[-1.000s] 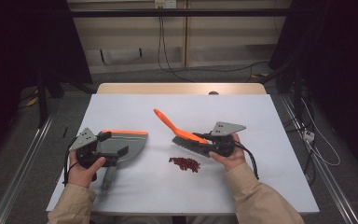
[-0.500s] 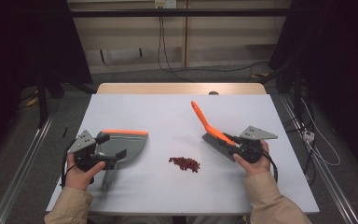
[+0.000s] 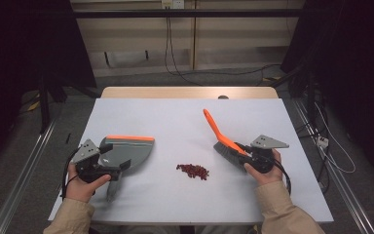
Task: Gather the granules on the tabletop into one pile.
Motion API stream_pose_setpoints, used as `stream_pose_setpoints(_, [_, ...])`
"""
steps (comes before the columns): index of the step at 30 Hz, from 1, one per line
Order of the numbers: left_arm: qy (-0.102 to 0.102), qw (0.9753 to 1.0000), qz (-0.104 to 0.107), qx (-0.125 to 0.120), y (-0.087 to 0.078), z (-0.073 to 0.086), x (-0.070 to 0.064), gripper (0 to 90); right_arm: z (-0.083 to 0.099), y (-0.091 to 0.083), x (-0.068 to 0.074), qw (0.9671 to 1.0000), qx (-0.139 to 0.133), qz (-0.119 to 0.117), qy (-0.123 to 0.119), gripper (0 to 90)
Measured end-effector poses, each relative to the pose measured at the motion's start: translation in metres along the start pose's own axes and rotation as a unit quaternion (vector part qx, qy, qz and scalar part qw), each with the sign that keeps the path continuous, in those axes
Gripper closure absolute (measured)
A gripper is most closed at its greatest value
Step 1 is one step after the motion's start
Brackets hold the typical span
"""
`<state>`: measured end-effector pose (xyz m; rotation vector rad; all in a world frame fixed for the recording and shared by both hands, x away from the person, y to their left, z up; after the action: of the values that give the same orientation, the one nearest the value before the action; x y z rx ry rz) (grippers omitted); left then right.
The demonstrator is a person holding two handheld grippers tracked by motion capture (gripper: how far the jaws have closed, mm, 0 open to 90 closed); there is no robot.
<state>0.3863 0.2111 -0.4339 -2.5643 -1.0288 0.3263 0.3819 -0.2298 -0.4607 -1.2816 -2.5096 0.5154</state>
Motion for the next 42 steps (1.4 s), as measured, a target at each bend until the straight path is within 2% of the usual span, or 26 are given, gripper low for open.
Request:
stream_pose_setpoints(3, [-0.007, 0.9999, -0.006, 0.007, -0.003, 0.003, -0.001, 6.0, 0.002, -0.001, 0.000, 1.0000, 0.001, -0.005, 0.008, 70.5])
stream_pose_setpoints(5, [-0.008, 0.9999, -0.005, 0.011, -0.004, 0.006, -0.001, 5.9, 0.002, -0.003, 0.001, 1.0000, 0.007, -0.001, 0.002, 70.5])
stream_pose_setpoints(9, [-0.008, 0.9998, -0.004, 0.017, -0.007, 0.010, -0.002, 5.9, 0.001, -0.004, 0.002, 0.9998, 0.013, -0.001, 0.017, 70.2])
stream_pose_setpoints(11, [-0.011, 0.9998, -0.006, 0.017, -0.008, 0.011, -0.002, 5.9, 0.001, -0.003, 0.003, 0.9997, 0.021, 0.002, 0.012, 69.9])
stream_pose_setpoints(15, [-0.017, 0.9996, -0.008, 0.021, -0.012, 0.015, -0.002, 6.1, -0.002, 0.001, 0.006, 0.9991, 0.021, -0.011, 0.034, 67.3])
stream_pose_setpoints(19, [-0.022, 0.9991, -0.015, 0.032, -0.014, 0.019, -0.002, 6.2, -0.005, 0.007, 0.009, 0.9992, 0.026, -0.004, 0.032, 66.5])
stream_pose_setpoints(22, [-0.023, 0.9988, -0.017, 0.041, -0.014, 0.022, -0.003, 6.1, -0.008, 0.012, 0.011, 0.9993, 0.034, 0.008, 0.015, 65.9])
stream_pose_setpoints(25, [-0.023, 0.9980, -0.026, 0.052, -0.014, 0.025, -0.002, 6.2, -0.009, 0.015, 0.012, 0.9993, 0.036, 0.010, 0.007, 66.6])
stream_pose_setpoints(30, [-0.032, 0.9971, -0.035, 0.059, -0.014, 0.029, 0.001, 6.4, -0.009, 0.016, 0.012, 0.9995, 0.032, 0.001, 0.009, 66.7])
stream_pose_setpoints(36, [-0.022, 0.9955, -0.049, 0.078, -0.011, 0.034, -0.001, 6.6, -0.009, 0.015, 0.011, 0.9996, 0.028, 0.004, 0.009, 66.6])
stream_pose_setpoints(42, [-0.015, 0.9925, -0.071, 0.098, -0.016, 0.040, 0.000, 6.5, -0.010, 0.015, 0.012, 0.9997, 0.024, 0.003, 0.001, 66.3])
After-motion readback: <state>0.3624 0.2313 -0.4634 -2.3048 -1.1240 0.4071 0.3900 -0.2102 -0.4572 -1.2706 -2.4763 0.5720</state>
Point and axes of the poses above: each handheld gripper's, and its own axes: y roughly forward along the jaws, z roughly out of its underside, x roughly to its left, the point moved 5 cm from there along y, roughly forward along the jaws
